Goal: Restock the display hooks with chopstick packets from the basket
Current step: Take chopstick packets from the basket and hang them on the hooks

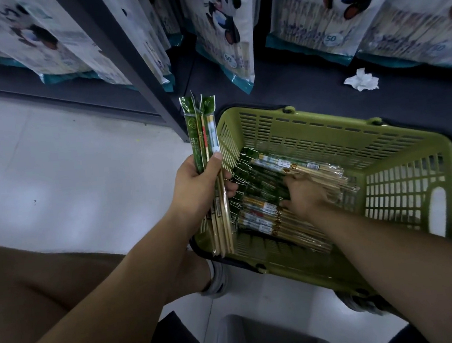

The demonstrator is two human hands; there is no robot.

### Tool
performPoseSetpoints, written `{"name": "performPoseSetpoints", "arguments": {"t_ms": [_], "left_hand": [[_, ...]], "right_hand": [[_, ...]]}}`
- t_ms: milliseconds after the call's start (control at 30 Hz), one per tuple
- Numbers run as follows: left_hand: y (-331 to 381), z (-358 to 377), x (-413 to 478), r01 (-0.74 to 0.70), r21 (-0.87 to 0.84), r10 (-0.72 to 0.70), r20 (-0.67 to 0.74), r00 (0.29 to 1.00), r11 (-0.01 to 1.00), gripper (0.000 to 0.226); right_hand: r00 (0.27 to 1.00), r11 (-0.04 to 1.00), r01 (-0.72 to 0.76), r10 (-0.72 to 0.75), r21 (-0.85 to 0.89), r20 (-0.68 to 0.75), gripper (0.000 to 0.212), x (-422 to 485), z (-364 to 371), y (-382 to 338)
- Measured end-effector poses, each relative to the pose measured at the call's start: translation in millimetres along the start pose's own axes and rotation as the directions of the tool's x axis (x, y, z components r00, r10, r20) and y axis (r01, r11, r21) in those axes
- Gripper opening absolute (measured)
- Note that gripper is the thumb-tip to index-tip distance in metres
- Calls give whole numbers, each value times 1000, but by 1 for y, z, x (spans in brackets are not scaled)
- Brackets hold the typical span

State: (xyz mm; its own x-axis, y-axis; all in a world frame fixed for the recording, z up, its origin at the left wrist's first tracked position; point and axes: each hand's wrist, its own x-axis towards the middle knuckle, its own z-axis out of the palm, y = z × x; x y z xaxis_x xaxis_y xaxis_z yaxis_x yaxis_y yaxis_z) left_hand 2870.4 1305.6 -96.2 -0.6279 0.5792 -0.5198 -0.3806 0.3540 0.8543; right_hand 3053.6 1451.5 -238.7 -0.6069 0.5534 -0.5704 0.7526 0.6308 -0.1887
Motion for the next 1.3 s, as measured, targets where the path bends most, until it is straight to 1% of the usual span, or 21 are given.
{"name": "performPoseSetpoints", "arguments": {"t_ms": [100,267,333,400,600,667,733,800,833,900,967,1000,1033,1100,1167,1233,1300], "left_hand": [[-1,0,0,-1,10,1,-1,1000,1000,21],[-1,1,0,-15,22,16,-7,1000,1000,20],[-2,1,0,-17,28,18,-11,1000,999,20],[-2,1,1,-14,27,15,-14,1000,1000,20],[-1,2,0,3,7,-3,-24,1000,1000,25],[0,5,-1,5,-8,-5,-28,1000,1000,25],[2,9,-2,24,-24,-24,-31,999,999,24],[6,16,-3,69,-76,-70,-5,998,995,19],[9,21,-4,88,-99,-87,21,996,991,16],[13,32,-6,95,-126,-87,70,994,988,14],[20,44,-10,88,-139,-71,126,989,986,22],[24,50,-13,79,-135,-57,160,985,988,29],[28,55,-16,66,-135,-40,187,982,989,35],[37,63,-22,48,-144,-18,207,978,988,48],[44,67,-28,20,-145,13,225,974,989,58],[53,70,-36,-34,-104,58,231,971,994,59],[61,72,-42,-87,-52,97,234,967,995,67]], "right_hand": [[998,999,42,-43,-25,-40,53,-2,-2,0],[995,996,84,-85,-13,-60,39,-8,-10,3],[993,995,100,-101,-11,-67,35,-10,-12,6],[991,993,119,-119,6,-61,36,-11,-16,10],[991,947,135,-128,291,-43,24,-16,-49,18],[989,909,146,-127,389,-75,15,-23,-68,16],[985,850,168,-120,500,-127,24,-31,-89,10],[982,752,178,-101,635,-157,33,-42,-110,0],[976,705,208,-107,678,-188,33,-47,-121,-7],[971,612,228,-90,757,-219,17,-57,-140,-23],[973,492,226,-76,841,-217,41,-68,-156,-38],[968,457,247,-84,855,-234,40,-71,-161,-43],[960,453,276,-96,848,-262,32,-78,-167,-49],[930,541,351,-109,765,-350,23,-89,-174,-54],[896,669,384,-103,637,-432,21,-101,-183,-54],[871,790,376,-124,484,-474,40,-111,-189,-48],[875,843,362,-161,398,-456,46,-121,-198,-42]]}}
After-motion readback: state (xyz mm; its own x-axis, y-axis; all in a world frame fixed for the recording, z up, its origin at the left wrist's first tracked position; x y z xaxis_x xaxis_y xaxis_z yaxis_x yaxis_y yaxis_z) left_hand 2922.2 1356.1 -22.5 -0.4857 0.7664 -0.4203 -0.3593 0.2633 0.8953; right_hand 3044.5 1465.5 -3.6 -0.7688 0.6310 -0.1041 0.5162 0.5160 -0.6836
